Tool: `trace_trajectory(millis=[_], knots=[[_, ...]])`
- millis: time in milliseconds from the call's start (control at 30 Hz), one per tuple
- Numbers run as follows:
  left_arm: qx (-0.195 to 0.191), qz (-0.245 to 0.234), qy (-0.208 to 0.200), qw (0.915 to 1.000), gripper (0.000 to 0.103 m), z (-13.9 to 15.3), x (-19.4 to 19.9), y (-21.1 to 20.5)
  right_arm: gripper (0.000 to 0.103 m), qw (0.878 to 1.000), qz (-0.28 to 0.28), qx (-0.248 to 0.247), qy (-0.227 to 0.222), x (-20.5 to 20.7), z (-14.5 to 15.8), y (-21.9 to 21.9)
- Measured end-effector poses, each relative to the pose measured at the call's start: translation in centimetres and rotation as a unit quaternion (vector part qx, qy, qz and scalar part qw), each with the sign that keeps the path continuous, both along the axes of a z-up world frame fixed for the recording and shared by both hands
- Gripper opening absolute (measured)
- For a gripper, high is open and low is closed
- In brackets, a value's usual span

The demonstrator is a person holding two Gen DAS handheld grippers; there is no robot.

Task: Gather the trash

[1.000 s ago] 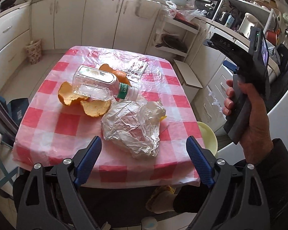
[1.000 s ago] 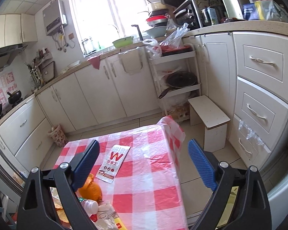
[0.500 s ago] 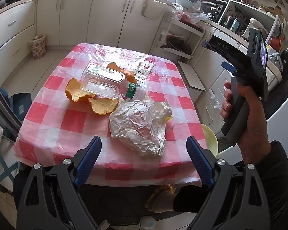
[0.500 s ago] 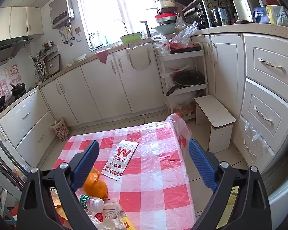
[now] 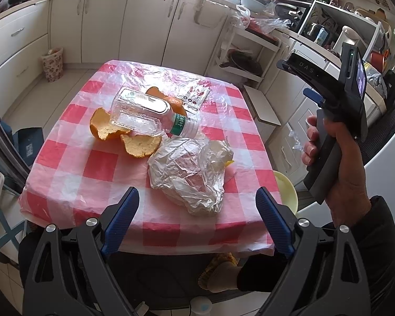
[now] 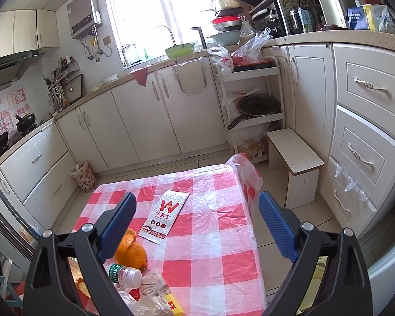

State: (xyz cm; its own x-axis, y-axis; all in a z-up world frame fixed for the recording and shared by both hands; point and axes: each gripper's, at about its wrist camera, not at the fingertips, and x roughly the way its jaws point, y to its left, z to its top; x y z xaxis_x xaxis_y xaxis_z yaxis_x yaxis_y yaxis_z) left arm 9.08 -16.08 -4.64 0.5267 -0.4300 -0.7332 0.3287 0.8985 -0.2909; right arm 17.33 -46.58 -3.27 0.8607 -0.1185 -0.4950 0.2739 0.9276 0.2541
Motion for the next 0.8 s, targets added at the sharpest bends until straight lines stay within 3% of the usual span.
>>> trace_trajectory(millis=[800], knots=[[-0.006,0.015,0.009,0.9998,0.087,-0.4,0.2,0.8,0.090,1.000,0.016,-0.009,0.008,0.2,0.0,1.0]])
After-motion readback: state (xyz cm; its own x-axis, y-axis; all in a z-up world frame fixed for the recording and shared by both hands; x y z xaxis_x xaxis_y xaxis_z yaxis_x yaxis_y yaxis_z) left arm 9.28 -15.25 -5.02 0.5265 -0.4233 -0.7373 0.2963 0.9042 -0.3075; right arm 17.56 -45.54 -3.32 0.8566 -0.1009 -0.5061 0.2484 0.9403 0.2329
